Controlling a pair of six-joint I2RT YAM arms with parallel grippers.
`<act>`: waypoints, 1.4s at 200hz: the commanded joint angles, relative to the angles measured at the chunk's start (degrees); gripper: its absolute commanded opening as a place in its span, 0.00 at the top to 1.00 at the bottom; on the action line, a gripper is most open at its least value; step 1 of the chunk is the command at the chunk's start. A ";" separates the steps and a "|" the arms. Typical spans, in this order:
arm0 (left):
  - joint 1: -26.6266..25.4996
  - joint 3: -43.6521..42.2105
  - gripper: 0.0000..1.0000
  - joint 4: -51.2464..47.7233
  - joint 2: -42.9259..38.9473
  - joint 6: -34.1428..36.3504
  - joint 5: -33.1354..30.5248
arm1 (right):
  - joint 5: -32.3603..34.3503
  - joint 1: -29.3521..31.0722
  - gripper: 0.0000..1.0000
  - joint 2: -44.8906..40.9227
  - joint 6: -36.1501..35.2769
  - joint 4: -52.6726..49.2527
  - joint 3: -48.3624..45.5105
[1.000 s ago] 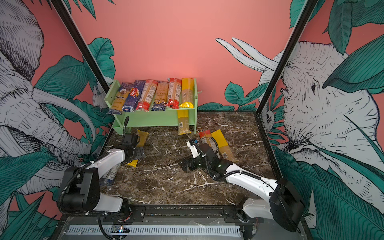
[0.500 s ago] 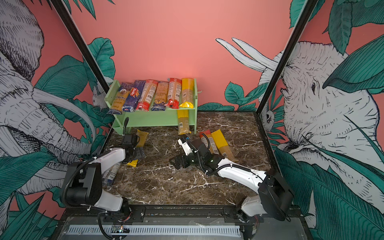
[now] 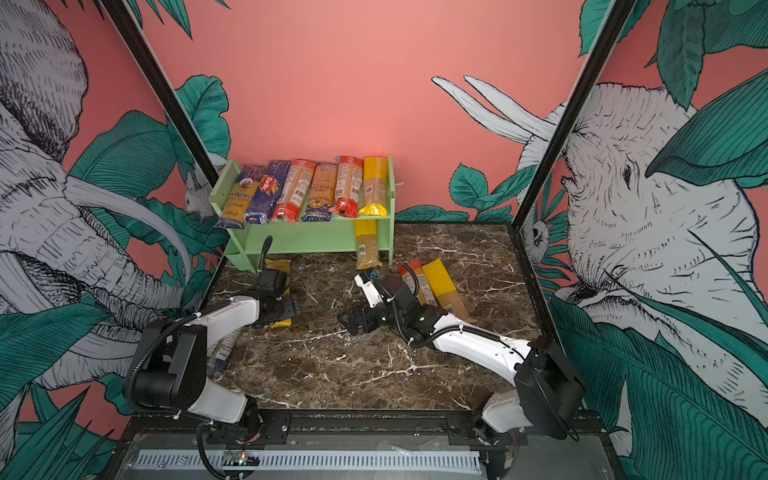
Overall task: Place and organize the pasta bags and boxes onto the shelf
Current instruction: 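Withdraw the right gripper while the left gripper lowers onto the STATIME pack, then close the left gripper on the yellow STATIME pack and lift it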
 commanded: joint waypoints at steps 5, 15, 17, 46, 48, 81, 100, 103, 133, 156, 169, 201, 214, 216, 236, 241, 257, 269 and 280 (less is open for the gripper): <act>-2.75 -1.38 0.08 -2.43 -1.79 -3.29 1.37 | 0.12 0.45 0.01 0.09 -1.01 0.24 1.04; -2.98 -1.06 0.07 -3.59 -1.99 -2.95 -0.85 | 0.18 0.45 0.01 -0.37 -1.11 0.14 0.80; -2.97 -0.94 0.07 -3.86 -1.95 -2.86 -1.23 | 0.25 0.43 0.01 -0.42 -1.05 0.07 0.74; -3.62 -0.60 0.04 -4.93 -1.12 -2.77 -4.67 | 0.58 0.37 0.01 -1.87 -1.31 -0.21 -0.37; -3.70 -0.65 0.04 -4.77 -1.07 -2.88 -4.91 | 0.54 0.43 0.01 -1.94 -1.36 -0.21 -0.50; -7.11 -0.60 0.02 -4.16 0.12 -5.32 -11.12 | 1.28 0.44 0.01 -3.74 -1.54 -0.57 -1.92; -8.59 0.31 0.01 -3.88 2.20 -6.55 -13.36 | 1.93 0.37 0.01 -4.84 -2.15 -1.65 -2.46; -8.64 0.44 0.01 -3.63 2.61 -6.72 -13.54 | 2.06 0.44 0.01 -4.92 -2.31 -1.82 -2.57; -8.62 1.35 0.01 -1.60 5.99 -8.76 -15.09 | 3.12 0.45 0.01 -6.68 -3.42 -3.62 -2.67; -8.67 1.94 0.01 -1.37 7.71 -11.29 -16.65 | 4.72 0.45 0.01 -8.36 -4.19 -4.83 -3.15; -8.91 2.32 0.02 -1.36 8.10 -11.99 -17.64 | 5.27 0.38 0.01 -9.09 -4.62 -5.38 -3.38; -9.07 2.98 0.04 -2.47 8.57 -12.72 -18.46 | 5.95 0.28 0.01 -10.00 -5.22 -6.13 -3.53; -9.09 3.09 0.09 -2.92 8.58 -12.67 -18.69 | 6.39 0.30 0.01 -10.27 -5.59 -6.57 -3.57; -9.13 3.09 0.11 -2.99 8.60 -12.67 -18.70 | 6.39 0.30 0.01 -10.35 -5.60 -6.68 -3.56; -9.22 3.00 0.35 -3.50 8.47 -12.56 -18.73 | 6.94 0.28 0.01 -10.97 -6.20 -7.26 -3.40; -9.20 2.91 0.42 -3.39 8.42 -12.43 -18.65 | 7.12 0.27 0.01 -11.14 -6.29 -7.49 -3.38; -9.28 2.65 0.63 -3.28 8.11 -11.71 -18.20 | 7.63 0.18 0.01 -11.63 -6.49 -8.01 -3.30; -9.89 2.53 0.79 -3.51 7.86 -11.41 -17.90 | 7.89 0.14 0.01 -12.09 -6.55 -8.30 -3.38; -10.76 2.34 0.90 -3.63 7.48 -11.27 -17.67 | 8.06 0.18 0.01 -12.56 -6.39 -8.43 -3.66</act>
